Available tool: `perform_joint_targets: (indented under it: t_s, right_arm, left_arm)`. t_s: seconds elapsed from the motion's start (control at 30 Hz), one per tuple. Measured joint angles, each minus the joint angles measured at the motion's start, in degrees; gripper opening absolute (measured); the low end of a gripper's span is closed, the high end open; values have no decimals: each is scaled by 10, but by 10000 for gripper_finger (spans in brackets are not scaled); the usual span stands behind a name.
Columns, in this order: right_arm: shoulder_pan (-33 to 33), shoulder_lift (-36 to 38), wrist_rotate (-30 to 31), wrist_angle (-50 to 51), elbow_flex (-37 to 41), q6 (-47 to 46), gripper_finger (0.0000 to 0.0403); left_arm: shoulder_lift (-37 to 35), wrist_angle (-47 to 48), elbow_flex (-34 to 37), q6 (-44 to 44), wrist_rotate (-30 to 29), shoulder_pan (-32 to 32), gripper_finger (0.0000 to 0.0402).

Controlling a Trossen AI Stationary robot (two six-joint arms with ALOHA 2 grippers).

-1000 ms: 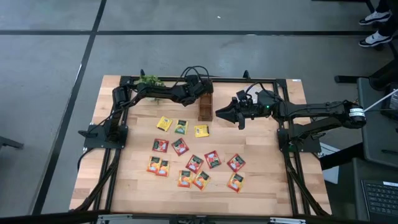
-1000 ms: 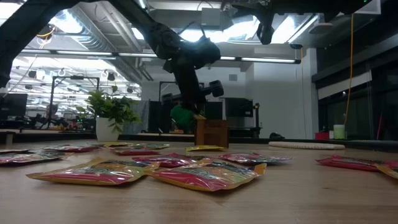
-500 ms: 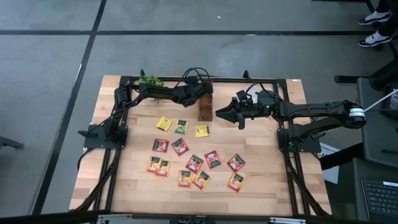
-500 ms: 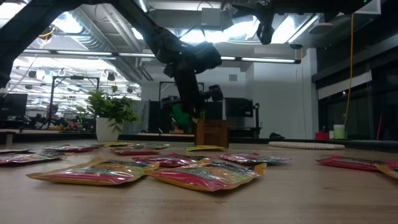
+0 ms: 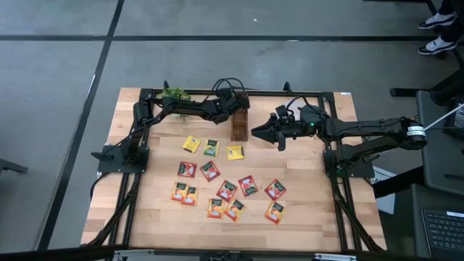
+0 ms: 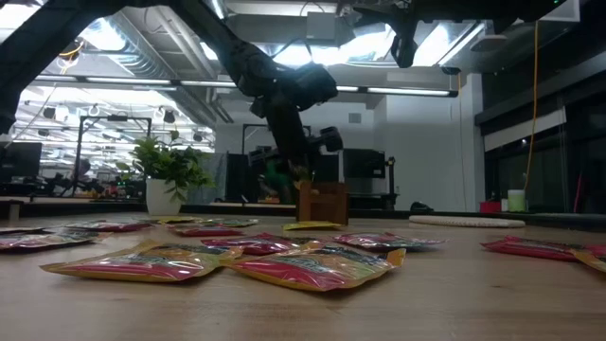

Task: Pick & Place Tea
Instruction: Put the yellow tea bag into the left section of the wooden organizer

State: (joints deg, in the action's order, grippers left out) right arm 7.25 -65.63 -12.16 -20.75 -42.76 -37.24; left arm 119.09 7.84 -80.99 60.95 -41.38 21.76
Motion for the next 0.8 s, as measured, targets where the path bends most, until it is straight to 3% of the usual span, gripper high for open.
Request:
perform_joint_targets:
  t_s: [0.43, 0.8]
  right_arm:
    - [0, 0, 0, 0, 0, 0, 106]
    - [0, 0, 0, 0, 0, 17, 106]
  left_arm:
    - [0, -3, 0, -5, 46, -3, 141]
    - [-75, 47, 0, -153, 54, -13, 141]
